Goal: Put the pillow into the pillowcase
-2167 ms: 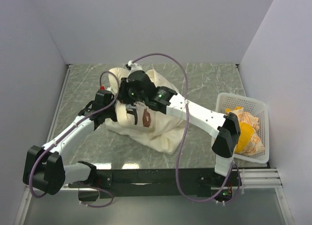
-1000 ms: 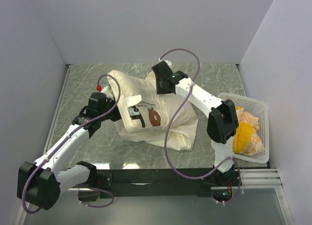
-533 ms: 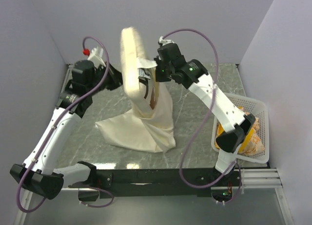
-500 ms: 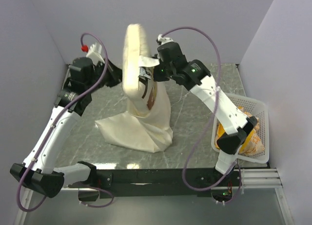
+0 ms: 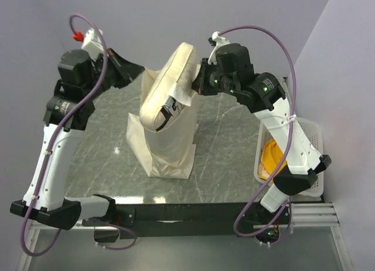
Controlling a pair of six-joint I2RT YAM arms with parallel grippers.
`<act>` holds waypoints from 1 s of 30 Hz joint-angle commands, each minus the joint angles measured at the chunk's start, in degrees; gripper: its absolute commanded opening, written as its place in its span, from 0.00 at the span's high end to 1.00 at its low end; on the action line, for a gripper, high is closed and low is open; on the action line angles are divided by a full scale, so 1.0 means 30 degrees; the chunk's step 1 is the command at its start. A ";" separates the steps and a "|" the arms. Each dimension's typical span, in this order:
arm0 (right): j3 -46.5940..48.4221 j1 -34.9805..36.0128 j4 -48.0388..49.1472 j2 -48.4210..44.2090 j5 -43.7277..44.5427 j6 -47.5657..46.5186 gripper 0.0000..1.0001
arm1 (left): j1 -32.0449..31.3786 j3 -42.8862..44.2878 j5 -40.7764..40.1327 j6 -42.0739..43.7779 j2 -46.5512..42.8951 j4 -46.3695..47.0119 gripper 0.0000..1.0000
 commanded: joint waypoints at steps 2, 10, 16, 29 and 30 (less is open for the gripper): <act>0.1330 0.0946 0.1420 -0.1344 -0.1091 0.0217 1.00 | 0.1136 0.4347 -0.0871 0.0946 0.0872 0.0276 0.99; -0.0794 -0.2679 0.4193 -0.4942 -0.1465 0.1063 1.00 | 0.1342 0.5173 0.2905 -0.0868 0.2195 0.2910 0.99; -0.0515 -0.3039 0.7099 -0.5596 -0.4806 0.3085 1.00 | 0.2711 0.5843 0.2143 -0.0222 0.2020 0.3671 0.99; 0.3591 -0.4121 0.7683 -0.6591 -0.2176 0.1361 1.00 | 0.6557 0.2108 0.7736 -0.6899 0.1845 1.4755 0.99; 0.3182 -0.4180 0.7862 -0.6650 -0.2058 0.1388 1.00 | 0.6528 0.1864 0.8553 -0.7426 0.1873 1.5386 0.99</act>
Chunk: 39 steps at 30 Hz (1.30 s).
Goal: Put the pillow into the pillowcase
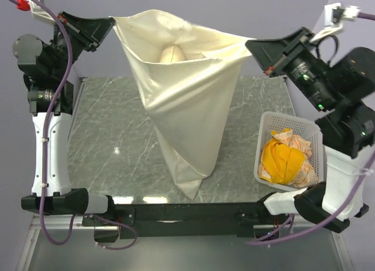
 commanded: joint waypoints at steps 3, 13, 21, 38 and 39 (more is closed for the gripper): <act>-0.0320 -0.0378 0.3698 -0.0888 0.0171 0.0122 1.00 | 0.0218 0.0399 0.3406 -0.1664 0.0337 0.5011 0.99; 0.1957 -0.0378 0.4432 0.0696 -0.1742 0.1620 1.00 | 0.5728 -0.0262 0.2701 -1.0379 0.1682 1.3723 0.99; -0.0054 -0.0378 0.8354 -0.0859 0.2508 0.1119 1.00 | 0.2215 -0.0327 0.6419 -0.7375 0.4318 1.2768 0.95; 0.2289 0.0501 0.9645 0.3951 -0.1535 0.3905 1.00 | 1.0679 1.2838 0.1675 -2.0550 0.9887 1.6987 0.98; 0.0892 0.0501 0.9792 0.3078 -0.1215 0.3788 1.00 | 1.0649 1.2888 0.1676 -2.0666 0.9542 1.7042 0.97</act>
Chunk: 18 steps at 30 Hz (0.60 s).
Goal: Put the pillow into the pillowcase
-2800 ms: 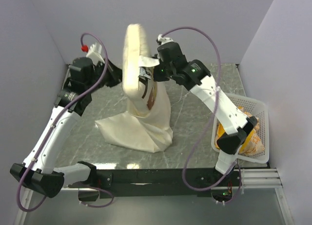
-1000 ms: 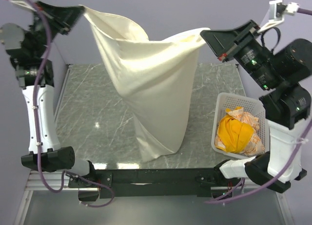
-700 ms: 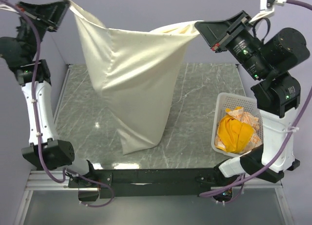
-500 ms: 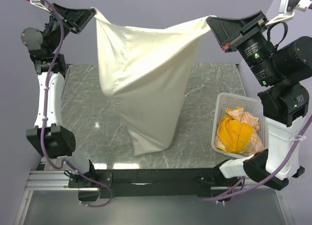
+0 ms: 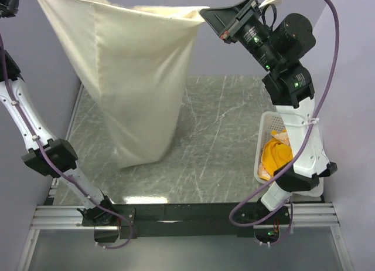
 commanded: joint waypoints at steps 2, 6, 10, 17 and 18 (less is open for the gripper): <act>-0.2379 -0.0140 0.3071 -0.3590 0.0646 -0.0592 1.00 | 0.0092 0.1280 -0.2769 -0.2054 -0.1244 0.1009 0.96; -0.8262 -0.0199 0.2279 -0.6368 0.1730 -0.1355 1.00 | -0.3491 -0.3700 0.0744 0.1835 -0.5543 0.0079 0.99; -1.5381 -0.0257 0.2048 -0.9068 0.2985 -0.1414 1.00 | -0.9564 -1.3800 -0.1179 1.0317 -1.0824 -0.5292 0.85; -2.3823 -0.0959 -0.0648 -1.1124 0.6560 -0.2584 1.00 | -1.6135 -2.3039 -0.2704 1.4794 -1.2207 -0.6283 0.95; -2.4181 -0.1077 -0.0882 -1.1211 0.6652 -0.2702 1.00 | -1.6805 -2.3628 -0.2998 1.4968 -1.2237 -0.6223 0.95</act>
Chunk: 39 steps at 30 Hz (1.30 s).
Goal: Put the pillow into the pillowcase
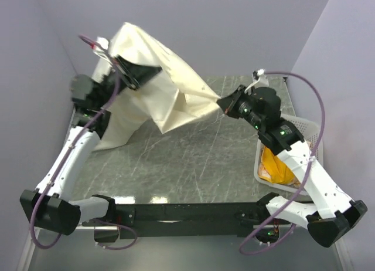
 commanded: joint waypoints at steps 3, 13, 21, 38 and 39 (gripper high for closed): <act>-0.2608 -0.0999 -0.1870 -0.0211 0.2975 -0.1720 1.00 | -0.2657 -0.3426 -0.1786 0.3162 0.0644 -0.0221 0.98; -0.2580 -0.3050 -0.3279 0.1519 0.1336 -0.2866 0.94 | -0.3278 -0.0438 -0.3895 0.3602 0.1438 -0.2474 0.99; -0.4422 -0.2992 -0.2987 -0.0940 -0.0569 -0.2574 0.69 | -0.5063 -0.2016 -0.9908 0.5648 0.0120 -0.8264 0.99; -0.7737 -0.1235 -0.0789 0.1983 0.3063 -0.1898 0.21 | 0.0735 -0.9374 -1.5881 0.3689 -0.0356 -1.1996 0.10; -0.7649 -0.1234 -0.0440 0.2422 0.2716 -0.1957 0.21 | 0.0793 -0.8793 -1.5878 0.3863 0.0346 -1.2201 0.08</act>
